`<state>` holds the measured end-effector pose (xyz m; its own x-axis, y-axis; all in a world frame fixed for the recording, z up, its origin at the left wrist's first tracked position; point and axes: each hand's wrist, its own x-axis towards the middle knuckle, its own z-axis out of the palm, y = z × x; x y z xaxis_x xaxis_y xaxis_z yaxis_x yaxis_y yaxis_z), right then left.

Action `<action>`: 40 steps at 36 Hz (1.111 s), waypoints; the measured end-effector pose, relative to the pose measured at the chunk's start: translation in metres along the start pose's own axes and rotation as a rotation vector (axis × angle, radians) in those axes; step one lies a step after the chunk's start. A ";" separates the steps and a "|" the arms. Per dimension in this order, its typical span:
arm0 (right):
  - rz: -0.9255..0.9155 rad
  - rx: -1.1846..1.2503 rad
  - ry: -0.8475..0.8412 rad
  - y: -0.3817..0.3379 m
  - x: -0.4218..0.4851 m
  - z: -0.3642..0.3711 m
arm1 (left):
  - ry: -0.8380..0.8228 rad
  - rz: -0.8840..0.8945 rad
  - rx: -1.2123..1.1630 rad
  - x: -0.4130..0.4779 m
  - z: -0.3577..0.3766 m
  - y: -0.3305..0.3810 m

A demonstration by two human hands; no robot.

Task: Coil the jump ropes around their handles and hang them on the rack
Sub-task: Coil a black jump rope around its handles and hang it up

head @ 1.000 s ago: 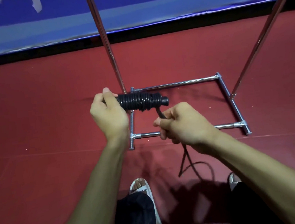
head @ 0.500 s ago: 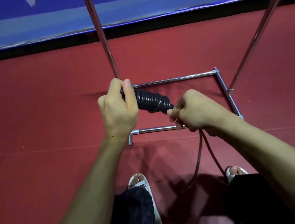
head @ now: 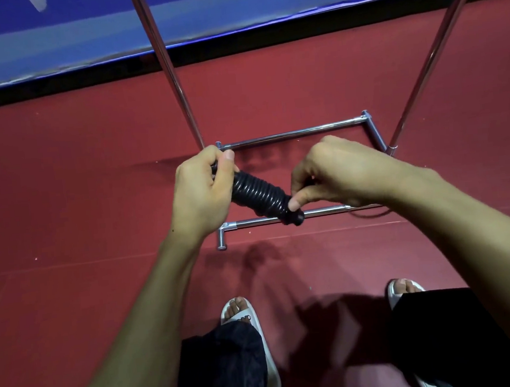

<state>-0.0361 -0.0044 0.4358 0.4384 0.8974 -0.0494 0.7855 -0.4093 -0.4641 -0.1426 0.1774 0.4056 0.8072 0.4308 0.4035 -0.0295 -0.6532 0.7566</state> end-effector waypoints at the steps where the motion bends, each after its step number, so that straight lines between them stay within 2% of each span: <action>1: -0.023 0.047 -0.030 0.001 0.001 0.000 | -0.048 -0.025 -0.030 0.000 0.000 0.000; 3: -0.049 0.166 -0.080 0.002 0.000 -0.001 | -0.145 -0.082 -0.116 -0.003 0.002 0.001; 6: -0.054 0.411 -0.094 0.000 -0.003 -0.002 | -0.197 -0.161 -0.291 -0.006 0.004 0.003; 12: -0.073 0.910 -0.029 0.006 -0.004 0.008 | -0.126 -0.328 -0.700 -0.005 0.008 0.003; 16: -0.071 1.306 -0.019 0.007 -0.002 0.024 | -0.060 -0.435 -0.870 -0.008 0.015 0.006; 19: -0.118 1.520 0.070 0.001 0.001 0.036 | -0.017 -0.565 -1.011 -0.010 0.025 0.009; 23: -0.068 1.659 0.276 -0.002 0.005 0.046 | 0.111 -0.811 -1.155 -0.009 0.035 0.007; 29: 0.063 1.561 0.359 -0.010 0.003 0.053 | 0.384 -1.031 -1.224 0.002 0.041 0.020; 33: 0.267 1.190 0.519 -0.020 0.007 0.069 | 0.508 -1.130 -1.155 0.004 0.048 0.027; 37: 0.356 0.897 0.441 -0.024 0.010 0.075 | 0.591 -1.048 -0.992 0.007 0.051 0.022; 40: 0.384 0.767 0.342 -0.025 0.010 0.064 | 0.604 -0.913 -0.832 0.010 0.052 0.017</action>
<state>-0.0791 0.0253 0.3900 0.8102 0.5749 -0.1139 0.1085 -0.3381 -0.9348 -0.1042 0.1389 0.3960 0.3576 0.8429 -0.4020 -0.1455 0.4755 0.8676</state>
